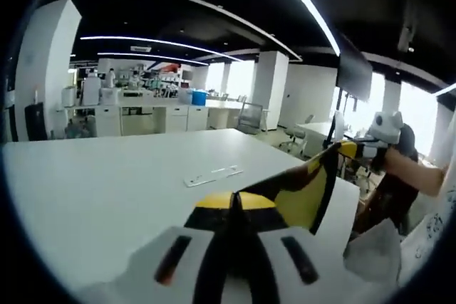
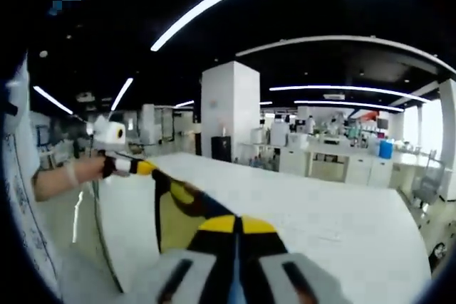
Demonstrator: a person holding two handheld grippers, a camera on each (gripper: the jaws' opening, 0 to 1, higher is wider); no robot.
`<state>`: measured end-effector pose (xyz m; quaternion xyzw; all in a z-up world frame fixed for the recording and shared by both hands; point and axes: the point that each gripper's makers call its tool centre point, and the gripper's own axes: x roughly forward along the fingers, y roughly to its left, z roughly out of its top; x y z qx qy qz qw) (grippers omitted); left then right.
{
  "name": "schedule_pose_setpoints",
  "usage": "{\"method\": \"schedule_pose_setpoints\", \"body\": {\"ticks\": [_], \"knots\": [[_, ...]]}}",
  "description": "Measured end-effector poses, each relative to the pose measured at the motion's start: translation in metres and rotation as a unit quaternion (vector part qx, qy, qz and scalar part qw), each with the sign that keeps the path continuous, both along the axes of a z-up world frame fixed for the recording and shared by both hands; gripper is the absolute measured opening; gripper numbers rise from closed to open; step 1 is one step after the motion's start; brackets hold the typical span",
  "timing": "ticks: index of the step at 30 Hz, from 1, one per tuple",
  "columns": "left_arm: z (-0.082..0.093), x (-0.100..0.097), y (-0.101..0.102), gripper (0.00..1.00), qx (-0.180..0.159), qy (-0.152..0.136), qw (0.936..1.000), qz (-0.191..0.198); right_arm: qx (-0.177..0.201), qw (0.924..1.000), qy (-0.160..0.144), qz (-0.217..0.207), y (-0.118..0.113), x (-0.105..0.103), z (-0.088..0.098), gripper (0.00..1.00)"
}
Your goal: Fold the garment on the visible template until the final outline fits inside the template.
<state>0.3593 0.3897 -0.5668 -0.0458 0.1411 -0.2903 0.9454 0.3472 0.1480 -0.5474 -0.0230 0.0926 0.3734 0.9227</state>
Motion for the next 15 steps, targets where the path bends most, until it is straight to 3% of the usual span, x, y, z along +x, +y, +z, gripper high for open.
{"method": "schedule_pose_setpoints", "body": {"ticks": [1, 3, 5, 8, 12, 15], "knots": [[-0.009, 0.006, 0.0, 0.0, -0.001, 0.021, 0.9998, 0.001, 0.009, 0.9997, 0.021, -0.009, -0.001, 0.008, -0.009, 0.0], [-0.021, 0.026, -0.002, 0.0, 0.003, 0.014, 0.9999, 0.002, 0.005, 0.9995, 0.029, -0.015, 0.001, 0.028, -0.025, 0.0], [-0.038, 0.036, -0.005, 0.0, 0.01, 0.04, 0.9991, 0.003, 0.001, 0.9985, 0.048, -0.028, 0.001, 0.048, -0.042, 0.0], [-0.064, 0.062, -0.002, 0.0, -0.007, 0.072, 0.9974, 0.009, -0.006, 0.9969, 0.072, -0.029, 0.004, 0.073, -0.065, 0.0], [-0.106, 0.097, 0.002, 0.0, 0.019, 0.089, 0.9957, 0.02, -0.022, 0.9947, 0.097, -0.025, 0.008, 0.112, -0.106, 0.0], [-0.131, 0.119, 0.0, 0.0, 0.008, 0.107, 0.9936, 0.036, -0.039, 0.9913, 0.122, -0.031, 0.007, 0.144, -0.144, 0.0]]}}
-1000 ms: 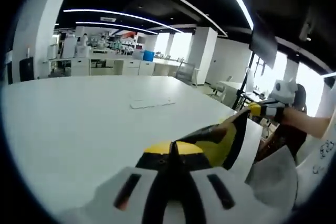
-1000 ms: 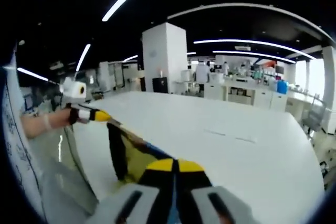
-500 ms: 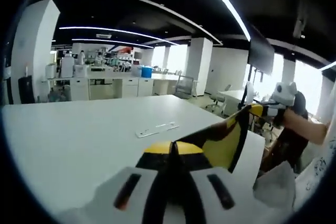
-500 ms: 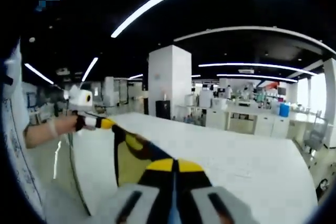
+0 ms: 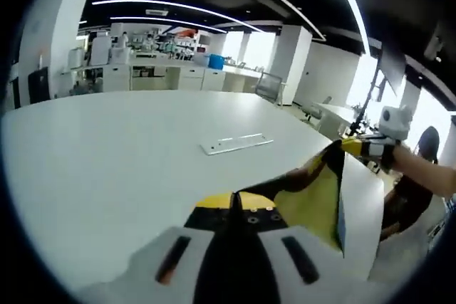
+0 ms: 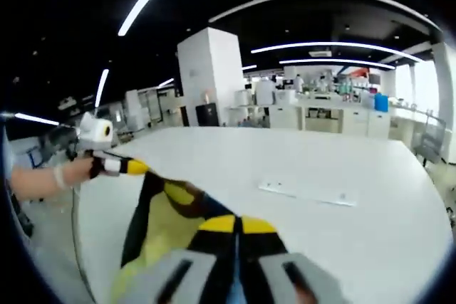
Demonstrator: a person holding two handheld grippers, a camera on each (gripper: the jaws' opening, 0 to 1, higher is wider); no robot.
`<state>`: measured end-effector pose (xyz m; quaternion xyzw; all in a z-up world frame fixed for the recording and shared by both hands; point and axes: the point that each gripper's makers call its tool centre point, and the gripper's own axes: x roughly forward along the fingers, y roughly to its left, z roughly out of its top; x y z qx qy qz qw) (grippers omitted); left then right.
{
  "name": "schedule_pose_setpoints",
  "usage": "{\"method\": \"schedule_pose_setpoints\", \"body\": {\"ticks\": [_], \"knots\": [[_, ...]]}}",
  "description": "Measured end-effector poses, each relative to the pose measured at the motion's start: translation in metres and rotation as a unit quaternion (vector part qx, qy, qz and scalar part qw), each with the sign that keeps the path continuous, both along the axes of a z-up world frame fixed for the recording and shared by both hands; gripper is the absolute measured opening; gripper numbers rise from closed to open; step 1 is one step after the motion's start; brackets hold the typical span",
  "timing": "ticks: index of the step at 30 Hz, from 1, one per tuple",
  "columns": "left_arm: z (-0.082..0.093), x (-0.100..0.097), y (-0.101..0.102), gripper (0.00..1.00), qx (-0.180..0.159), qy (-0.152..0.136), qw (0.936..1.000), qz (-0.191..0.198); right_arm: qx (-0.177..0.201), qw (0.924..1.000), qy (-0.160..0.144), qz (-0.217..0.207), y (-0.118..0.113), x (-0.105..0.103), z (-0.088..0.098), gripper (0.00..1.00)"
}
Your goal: Fold the garment on the visible template until the final outline fits inside the template.
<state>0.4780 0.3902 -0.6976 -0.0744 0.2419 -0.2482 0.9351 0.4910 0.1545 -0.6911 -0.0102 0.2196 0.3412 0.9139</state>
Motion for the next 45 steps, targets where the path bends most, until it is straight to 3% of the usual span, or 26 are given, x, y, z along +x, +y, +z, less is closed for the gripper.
{"method": "schedule_pose_setpoints", "body": {"ticks": [2, 5, 6, 10, 14, 19, 29, 38, 45], "knots": [[-0.022, 0.012, 0.0, 0.0, 0.025, 0.015, 0.9996, 0.002, -0.014, 0.9996, 0.026, 0.0, 0.0, 0.009, -0.023, 0.0], [-0.054, 0.029, -0.002, 0.0, 0.035, 0.042, 0.9985, 0.002, -0.026, 0.9978, 0.061, -0.003, 0.0, 0.026, -0.059, 0.0], [-0.063, 0.033, -0.002, 0.0, 0.039, 0.052, 0.9979, 0.004, -0.033, 0.998, 0.055, 0.001, 0.0, 0.034, -0.069, 0.0], [-0.092, 0.049, -0.007, 0.0, 0.032, 0.079, 0.9963, 0.015, -0.048, 0.9946, 0.092, 0.006, 0.002, 0.04, -0.106, 0.0], [-0.12, 0.055, -0.01, 0.0, 0.042, 0.11, 0.9928, 0.02, -0.05, 0.9934, 0.102, 0.004, 0.004, 0.046, -0.122, 0.0], [-0.138, 0.055, -0.011, 0.0, 0.049, 0.13, 0.99, 0.024, -0.058, 0.9927, 0.106, 0.005, 0.003, 0.057, -0.138, 0.0], [-0.145, 0.056, -0.008, 0.0, 0.043, 0.135, 0.9896, 0.027, -0.068, 0.9929, 0.098, -0.002, 0.005, 0.057, -0.147, 0.0], [-0.144, 0.056, -0.009, 0.0, 0.064, 0.111, 0.9917, 0.007, -0.072, 0.9919, 0.104, -0.007, 0.003, 0.061, -0.155, 0.0], [-0.141, 0.054, -0.011, 0.0, 0.08, 0.086, 0.993, -0.016, -0.077, 0.9922, 0.098, -0.001, 0.004, 0.055, -0.143, 0.02]]}}
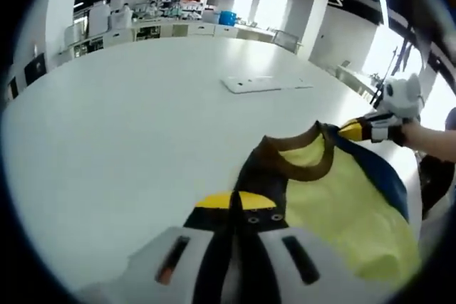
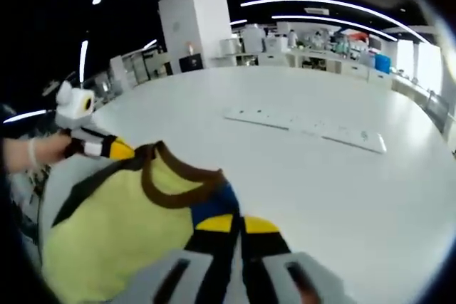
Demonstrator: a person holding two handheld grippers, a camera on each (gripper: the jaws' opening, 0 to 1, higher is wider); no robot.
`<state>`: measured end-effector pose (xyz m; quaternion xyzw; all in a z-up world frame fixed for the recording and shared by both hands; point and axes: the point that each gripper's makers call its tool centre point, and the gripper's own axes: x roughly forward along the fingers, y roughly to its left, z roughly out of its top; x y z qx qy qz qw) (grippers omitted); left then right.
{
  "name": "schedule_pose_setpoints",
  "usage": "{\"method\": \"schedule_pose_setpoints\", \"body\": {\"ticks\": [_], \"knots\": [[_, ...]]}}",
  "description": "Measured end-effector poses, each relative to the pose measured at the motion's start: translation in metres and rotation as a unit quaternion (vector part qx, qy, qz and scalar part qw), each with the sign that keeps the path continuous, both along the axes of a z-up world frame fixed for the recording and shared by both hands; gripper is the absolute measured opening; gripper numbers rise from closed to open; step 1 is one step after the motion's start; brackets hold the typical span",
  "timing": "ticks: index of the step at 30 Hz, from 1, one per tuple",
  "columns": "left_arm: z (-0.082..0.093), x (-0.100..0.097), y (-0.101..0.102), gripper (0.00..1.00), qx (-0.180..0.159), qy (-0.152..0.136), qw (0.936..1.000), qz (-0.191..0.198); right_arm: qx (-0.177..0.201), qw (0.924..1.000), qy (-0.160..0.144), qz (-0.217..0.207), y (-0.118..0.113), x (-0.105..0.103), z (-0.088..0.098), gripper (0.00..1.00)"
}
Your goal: Fold the garment on the visible template until the final outline fits inside the template.
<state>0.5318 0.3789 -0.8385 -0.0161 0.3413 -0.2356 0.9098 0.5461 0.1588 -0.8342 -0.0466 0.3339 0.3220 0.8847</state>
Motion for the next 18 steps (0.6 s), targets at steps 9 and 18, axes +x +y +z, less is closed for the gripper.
{"method": "schedule_pose_setpoints", "body": {"ticks": [9, 18], "knots": [[0.031, -0.011, -0.009, 0.35, -0.017, -0.037, 0.9986, -0.033, 0.001, 0.9993, -0.014, 0.035, 0.009, -0.022, 0.024, 0.34], [0.067, -0.055, -0.029, 0.84, -0.035, -0.057, 0.9926, -0.101, -0.021, 0.9942, 0.002, 0.105, 0.023, -0.074, 0.038, 0.88]]}}
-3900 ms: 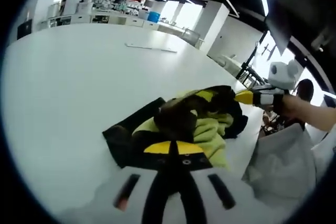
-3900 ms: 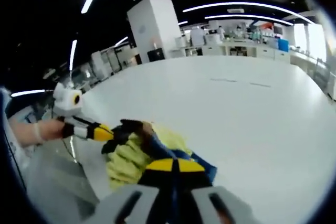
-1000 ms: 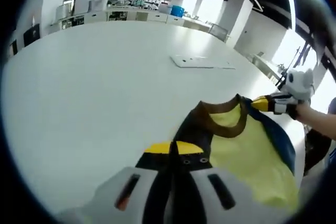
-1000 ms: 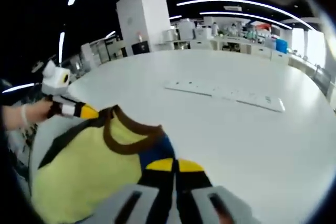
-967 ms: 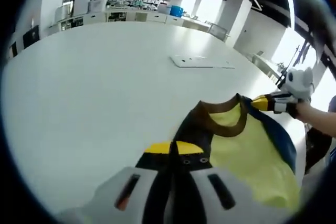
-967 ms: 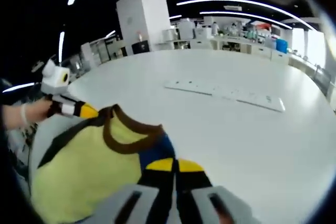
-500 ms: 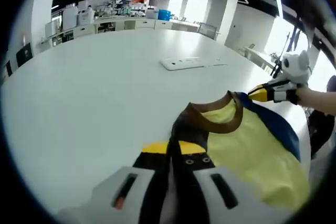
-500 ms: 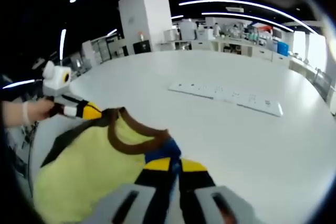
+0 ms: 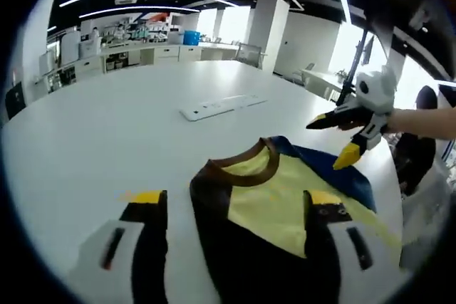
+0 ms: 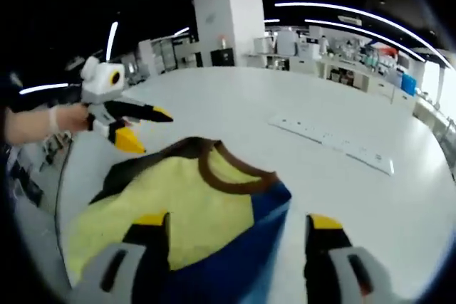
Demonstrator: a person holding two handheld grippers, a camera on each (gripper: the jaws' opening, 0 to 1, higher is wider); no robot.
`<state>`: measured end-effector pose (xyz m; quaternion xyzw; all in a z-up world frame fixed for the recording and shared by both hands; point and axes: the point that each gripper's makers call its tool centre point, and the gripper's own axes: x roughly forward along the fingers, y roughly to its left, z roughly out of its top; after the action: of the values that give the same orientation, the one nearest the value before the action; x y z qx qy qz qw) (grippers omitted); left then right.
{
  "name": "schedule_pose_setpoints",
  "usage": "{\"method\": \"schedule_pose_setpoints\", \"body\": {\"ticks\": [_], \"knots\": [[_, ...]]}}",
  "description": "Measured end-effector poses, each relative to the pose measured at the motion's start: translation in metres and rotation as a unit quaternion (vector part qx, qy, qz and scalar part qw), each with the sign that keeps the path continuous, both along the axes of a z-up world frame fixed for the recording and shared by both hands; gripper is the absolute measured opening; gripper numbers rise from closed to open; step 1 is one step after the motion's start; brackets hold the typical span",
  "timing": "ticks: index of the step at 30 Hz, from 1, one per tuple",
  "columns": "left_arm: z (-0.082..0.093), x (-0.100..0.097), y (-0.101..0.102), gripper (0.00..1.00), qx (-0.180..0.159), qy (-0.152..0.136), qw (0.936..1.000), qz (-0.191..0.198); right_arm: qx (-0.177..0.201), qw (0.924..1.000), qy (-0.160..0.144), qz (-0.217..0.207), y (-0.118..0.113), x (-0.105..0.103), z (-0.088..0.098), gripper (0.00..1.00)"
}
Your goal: Fold the garment on the visible template until the final outline fits inside the template.
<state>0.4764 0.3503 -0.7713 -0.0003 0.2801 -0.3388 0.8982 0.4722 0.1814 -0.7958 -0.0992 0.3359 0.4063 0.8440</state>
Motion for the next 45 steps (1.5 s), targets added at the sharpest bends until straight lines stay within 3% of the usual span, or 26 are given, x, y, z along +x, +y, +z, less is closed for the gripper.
{"method": "schedule_pose_setpoints", "body": {"ticks": [2, 4, 11, 23, 29, 42, 45], "knots": [[0.003, -0.009, -0.002, 0.98, 0.005, -0.006, 0.9998, -0.02, -0.008, 0.9999, 0.004, 0.009, 0.001, -0.014, 0.002, 1.0], [0.003, -0.021, -0.001, 0.99, 0.02, 0.0, 0.9989, -0.043, -0.019, 0.9994, 0.005, 0.027, 0.0, -0.028, 0.006, 1.0], [0.018, -0.047, -0.002, 0.99, 0.021, -0.007, 0.9983, -0.053, -0.021, 0.9996, -0.003, 0.018, -0.008, -0.05, 0.023, 1.0], [0.035, -0.089, 0.006, 0.99, 0.039, -0.027, 0.9968, -0.065, -0.035, 0.9993, -0.012, -0.002, -0.04, -0.088, 0.033, 0.96], [0.042, -0.122, 0.004, 0.99, 0.042, -0.036, 0.9962, -0.067, -0.04, 0.9991, -0.005, -0.016, -0.058, -0.108, 0.029, 0.94], [0.042, -0.15, 0.035, 0.96, 0.043, -0.042, 0.9974, -0.04, -0.029, 0.9986, 0.016, -0.042, -0.074, -0.148, 0.02, 0.91], [0.041, -0.156, 0.031, 0.95, 0.043, -0.039, 0.9976, -0.036, -0.034, 0.9987, 0.009, -0.038, -0.074, -0.15, 0.018, 0.87]]}}
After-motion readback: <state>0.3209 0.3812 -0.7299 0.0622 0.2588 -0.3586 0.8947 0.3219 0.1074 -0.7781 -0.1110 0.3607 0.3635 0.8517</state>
